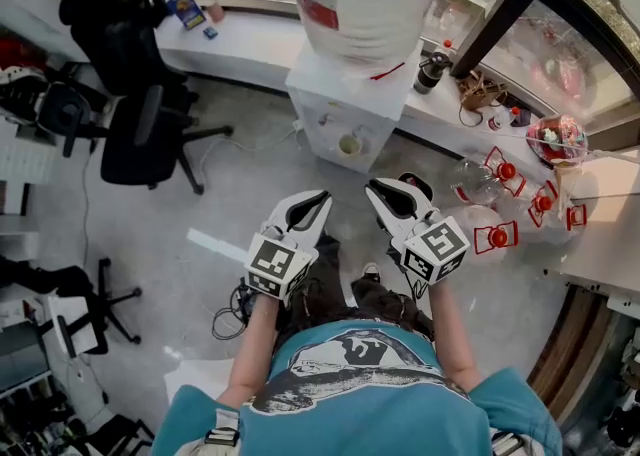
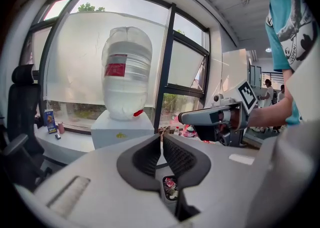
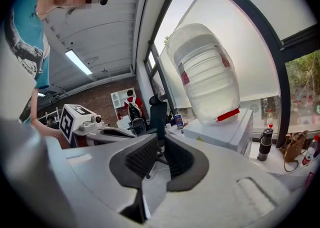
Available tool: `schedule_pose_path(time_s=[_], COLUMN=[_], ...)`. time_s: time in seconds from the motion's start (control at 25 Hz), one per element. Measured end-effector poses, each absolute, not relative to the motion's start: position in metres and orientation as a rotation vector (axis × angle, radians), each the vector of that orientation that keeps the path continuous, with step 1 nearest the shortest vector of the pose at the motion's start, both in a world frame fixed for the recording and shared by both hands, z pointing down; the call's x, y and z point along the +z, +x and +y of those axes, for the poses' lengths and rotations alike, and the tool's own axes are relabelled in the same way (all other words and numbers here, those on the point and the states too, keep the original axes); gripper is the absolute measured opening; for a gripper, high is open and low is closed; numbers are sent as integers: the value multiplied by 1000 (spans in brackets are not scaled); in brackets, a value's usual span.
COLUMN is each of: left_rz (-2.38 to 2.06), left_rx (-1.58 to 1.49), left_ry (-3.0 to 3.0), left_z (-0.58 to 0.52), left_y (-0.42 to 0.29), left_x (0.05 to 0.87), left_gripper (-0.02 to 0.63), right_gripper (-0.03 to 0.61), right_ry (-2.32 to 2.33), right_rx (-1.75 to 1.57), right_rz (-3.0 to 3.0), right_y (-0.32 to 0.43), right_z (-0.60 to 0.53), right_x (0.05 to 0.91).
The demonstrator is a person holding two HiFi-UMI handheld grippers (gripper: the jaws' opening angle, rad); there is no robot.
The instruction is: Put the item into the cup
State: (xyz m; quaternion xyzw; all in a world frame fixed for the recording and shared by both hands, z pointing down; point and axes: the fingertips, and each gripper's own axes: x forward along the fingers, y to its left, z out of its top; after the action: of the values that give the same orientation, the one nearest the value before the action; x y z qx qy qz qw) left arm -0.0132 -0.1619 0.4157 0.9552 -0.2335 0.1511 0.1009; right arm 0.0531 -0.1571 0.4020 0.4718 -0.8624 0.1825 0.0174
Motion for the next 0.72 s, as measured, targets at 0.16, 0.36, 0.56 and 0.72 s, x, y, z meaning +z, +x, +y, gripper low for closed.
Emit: schedule_pose_path(time_s=[0.16, 0.36, 0.56, 0.72], left_rz=[-720, -754, -782, -799], left_rx=[441, 429, 359, 410], left_ry=[2833, 2837, 2819, 2840], left_z=[-135, -97, -59, -32], left_y=[5, 23, 41, 46], left_x=[410, 403, 396, 392], left_gripper=[26, 26, 27, 26], right_gripper=[37, 37, 37, 37], right_ry=[1455, 1431, 1413, 1408], right_rx=[537, 508, 505, 537], right_rz=[-2711, -2747, -2767, -2785], right_y=[70, 84, 98, 105], right_z=[-126, -88, -51, -28], right_x=[395, 389, 392, 393])
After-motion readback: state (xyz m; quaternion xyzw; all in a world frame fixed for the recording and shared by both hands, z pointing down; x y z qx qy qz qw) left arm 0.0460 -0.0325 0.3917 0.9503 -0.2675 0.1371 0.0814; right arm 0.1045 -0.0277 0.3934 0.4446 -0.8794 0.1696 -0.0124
